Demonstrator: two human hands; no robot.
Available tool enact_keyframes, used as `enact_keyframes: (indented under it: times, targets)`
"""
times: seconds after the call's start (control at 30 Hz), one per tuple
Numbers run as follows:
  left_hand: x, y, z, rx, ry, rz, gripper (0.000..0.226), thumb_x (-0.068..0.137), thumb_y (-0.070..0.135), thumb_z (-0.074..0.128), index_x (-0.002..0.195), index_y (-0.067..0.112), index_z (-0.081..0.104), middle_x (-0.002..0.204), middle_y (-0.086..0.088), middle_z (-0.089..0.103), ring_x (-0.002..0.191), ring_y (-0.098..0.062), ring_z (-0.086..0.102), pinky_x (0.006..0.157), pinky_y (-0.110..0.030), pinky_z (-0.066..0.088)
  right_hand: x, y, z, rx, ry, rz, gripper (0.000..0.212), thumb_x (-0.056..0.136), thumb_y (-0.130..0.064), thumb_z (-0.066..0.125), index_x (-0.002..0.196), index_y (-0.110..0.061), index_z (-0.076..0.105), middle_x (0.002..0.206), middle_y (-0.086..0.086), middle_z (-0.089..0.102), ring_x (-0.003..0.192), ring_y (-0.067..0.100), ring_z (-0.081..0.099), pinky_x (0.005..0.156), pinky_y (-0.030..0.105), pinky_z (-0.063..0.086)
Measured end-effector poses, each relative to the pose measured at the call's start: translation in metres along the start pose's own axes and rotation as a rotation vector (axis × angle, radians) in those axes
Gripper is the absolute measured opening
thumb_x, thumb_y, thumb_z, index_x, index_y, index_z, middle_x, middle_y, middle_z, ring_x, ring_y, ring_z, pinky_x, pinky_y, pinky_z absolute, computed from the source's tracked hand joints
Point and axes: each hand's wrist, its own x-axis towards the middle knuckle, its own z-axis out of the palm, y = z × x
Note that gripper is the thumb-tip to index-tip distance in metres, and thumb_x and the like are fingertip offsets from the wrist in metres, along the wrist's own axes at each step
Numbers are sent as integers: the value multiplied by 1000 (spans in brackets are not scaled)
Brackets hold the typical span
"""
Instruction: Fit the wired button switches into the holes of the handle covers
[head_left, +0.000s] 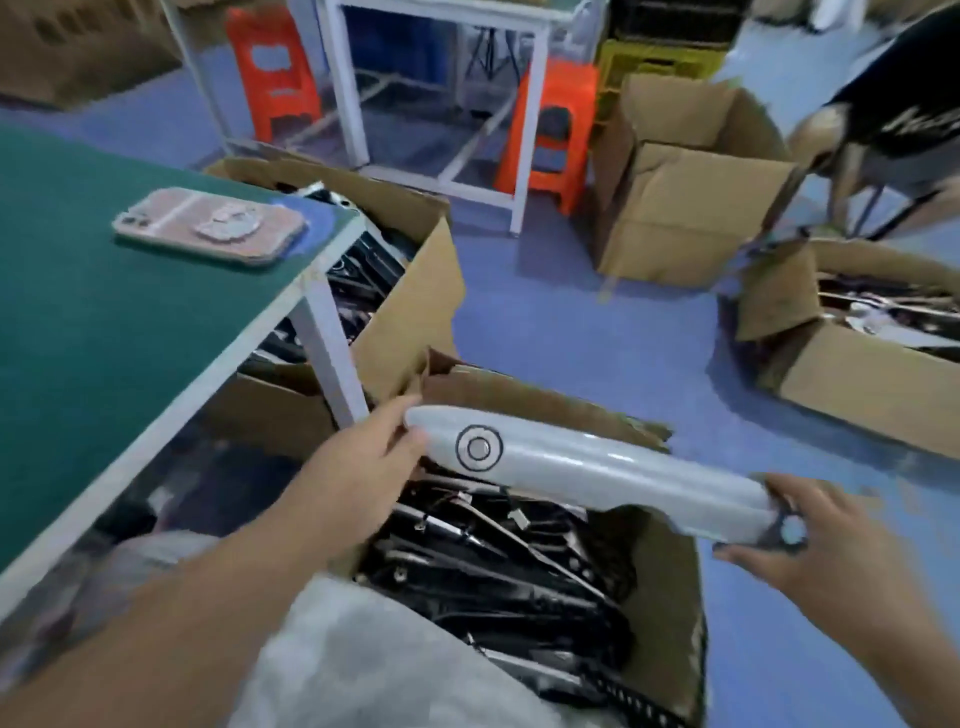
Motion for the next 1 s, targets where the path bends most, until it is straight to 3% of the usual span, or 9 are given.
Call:
enact_keyframes:
  times: [0.17, 0.27, 0.4, 0.53, 0.63, 0.7, 0.8, 0.9, 1.0]
  targets:
    - [5, -56, 22, 458, -263, -257, 75, 98, 43, 44, 152, 28, -5, 157, -5, 25, 135, -24, 39, 104, -31, 37, -4, -18, 77, -254, -285, 118, 87, 60, -76, 64, 135, -46, 35, 136, -13, 41, 128, 16, 32, 99, 55, 32]
    - [-9, -69, -2, 514, -297, -304, 69, 96, 49, 43, 152, 33, 5, 158, 2, 22, 140, -20, 32, 109, -30, 32, 12, -46, 107, -294, -408, 80, 107, 62, -82, 56, 143, -49, -6, 153, -13, 11, 143, 19, 3, 100, 73, 15]
    - [-37, -76, -41, 444, -281, -334, 59, 94, 51, 47, 147, 36, 28, 151, 10, 36, 136, -10, 36, 111, -26, 29, 34, -86, 100, -257, -427, -22, 108, 60, -84, 55, 143, -49, -6, 152, -12, 17, 143, 21, 5, 102, 73, 9]
    - [-90, -50, -82, 159, -186, -230, 35, 86, 55, 55, 118, 66, 44, 128, 32, 55, 115, 14, 50, 102, -14, 36, 34, -139, 77, -158, -486, -219, 94, 66, -83, 50, 144, -47, 11, 146, -14, 33, 136, 15, 26, 109, 56, 19]
    - [-147, -21, -119, -114, -118, -5, 48, 70, 76, 57, 116, 72, 42, 120, 35, 58, 111, 12, 55, 90, -5, 42, 29, -192, 45, 148, -400, -492, 59, 74, -71, 57, 127, -53, 41, 113, -32, 52, 103, -12, 48, 84, 12, 39]
    - [-183, -10, -148, -214, -1, 91, 57, 72, 73, 61, 125, 55, 49, 123, 18, 64, 112, -4, 62, 90, -13, 46, 23, -236, 22, 359, -323, -666, 33, 76, -54, 67, 102, -65, 50, 95, -38, 58, 88, -17, 52, 71, 5, 39]
    - [-234, -21, -192, -275, 446, 99, 49, 75, 62, 67, 118, 41, 63, 113, 3, 71, 104, -17, 68, 88, -23, 51, 16, -310, -5, 517, -170, -934, 34, 74, -39, 73, 99, -53, 55, 98, -35, 58, 76, -12, 58, 65, 3, 41]
    - [-276, -64, -230, -271, 918, -77, 18, 83, 34, 66, 100, 41, 71, 96, 2, 75, 91, -15, 71, 82, -23, 55, 13, -390, -9, 623, -90, -1175, 35, 69, -20, 81, 91, -38, 61, 84, -27, 63, 70, -12, 56, 61, -1, 40]
    - [-327, -116, -263, -148, 1203, -346, 30, 91, 19, 58, 91, 47, 67, 89, 14, 74, 91, -8, 69, 91, -47, 52, 8, -476, 9, 669, -63, -1327, 29, 69, -24, 76, 90, -36, 59, 70, -29, 58, 70, -10, 55, 65, 0, 39]
